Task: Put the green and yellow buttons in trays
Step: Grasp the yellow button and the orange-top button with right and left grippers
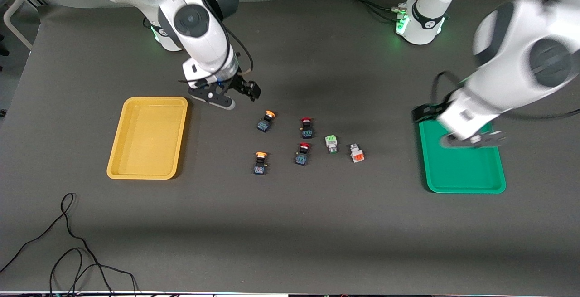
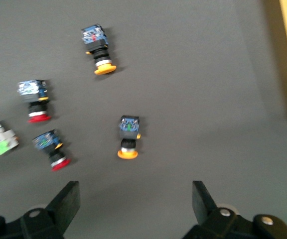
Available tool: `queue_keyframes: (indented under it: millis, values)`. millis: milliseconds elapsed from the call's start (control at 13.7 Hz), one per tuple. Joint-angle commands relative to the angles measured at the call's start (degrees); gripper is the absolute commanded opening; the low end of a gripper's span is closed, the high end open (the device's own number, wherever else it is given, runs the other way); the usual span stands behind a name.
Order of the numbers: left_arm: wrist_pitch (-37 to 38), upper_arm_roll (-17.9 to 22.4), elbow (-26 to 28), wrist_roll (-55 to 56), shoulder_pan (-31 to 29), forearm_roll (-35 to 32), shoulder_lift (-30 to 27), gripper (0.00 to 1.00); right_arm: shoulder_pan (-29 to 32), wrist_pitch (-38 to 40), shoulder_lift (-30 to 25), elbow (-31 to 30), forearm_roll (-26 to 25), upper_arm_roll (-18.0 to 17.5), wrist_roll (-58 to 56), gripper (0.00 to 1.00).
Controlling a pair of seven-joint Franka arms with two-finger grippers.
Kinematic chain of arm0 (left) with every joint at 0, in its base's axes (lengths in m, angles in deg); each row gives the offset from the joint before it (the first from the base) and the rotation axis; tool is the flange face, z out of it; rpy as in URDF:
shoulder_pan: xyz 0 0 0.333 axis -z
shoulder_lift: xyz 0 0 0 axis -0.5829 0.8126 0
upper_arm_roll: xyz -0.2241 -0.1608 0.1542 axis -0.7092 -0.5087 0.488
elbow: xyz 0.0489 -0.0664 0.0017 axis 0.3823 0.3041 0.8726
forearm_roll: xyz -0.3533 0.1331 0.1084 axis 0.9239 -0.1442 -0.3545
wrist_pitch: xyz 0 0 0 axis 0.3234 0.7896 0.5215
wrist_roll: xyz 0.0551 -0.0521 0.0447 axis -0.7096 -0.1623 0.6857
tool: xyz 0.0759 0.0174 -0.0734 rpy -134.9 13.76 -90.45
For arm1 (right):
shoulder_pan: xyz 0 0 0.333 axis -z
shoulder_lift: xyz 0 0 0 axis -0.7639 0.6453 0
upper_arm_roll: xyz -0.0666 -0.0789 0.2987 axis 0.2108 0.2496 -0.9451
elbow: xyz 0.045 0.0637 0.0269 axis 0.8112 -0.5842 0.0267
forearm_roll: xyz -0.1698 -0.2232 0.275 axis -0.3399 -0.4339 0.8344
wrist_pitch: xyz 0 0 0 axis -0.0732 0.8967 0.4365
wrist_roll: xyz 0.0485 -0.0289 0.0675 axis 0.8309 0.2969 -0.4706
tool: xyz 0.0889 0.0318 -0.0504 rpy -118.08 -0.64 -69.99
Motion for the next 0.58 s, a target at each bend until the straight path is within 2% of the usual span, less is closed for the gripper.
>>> queue_keyframes:
  millis: [0, 219, 365, 510]
  values:
    - [-4.77, 0.76, -0.8, 5.93, 4.04, 0.24, 7.13, 0.95, -1.04, -7.72, 5.2, -2.95, 0.87, 0.22, 1.68, 1.0]
    - [-12.5, 0.67, -0.72, 10.69, 6.42, 0.33, 15.39, 0.95, -2.01, -14.83, 12.68, -2.77, 0.16, 0.3, 1.24, 1.0]
    - [-16.46, 0.76, -0.8, 12.54, 7.74, 0.42, 18.39, 0.95, -3.06, -20.11, 17.59, -1.73, 0.25, 0.3, 1.33, 1.0]
    - [-20.33, 0.67, -0.72, 13.95, 8.35, 0.42, 21.99, 0.95, -3.24, -22.15, 21.99, 0.99, 0.16, 0.39, 1.24, 1.0]
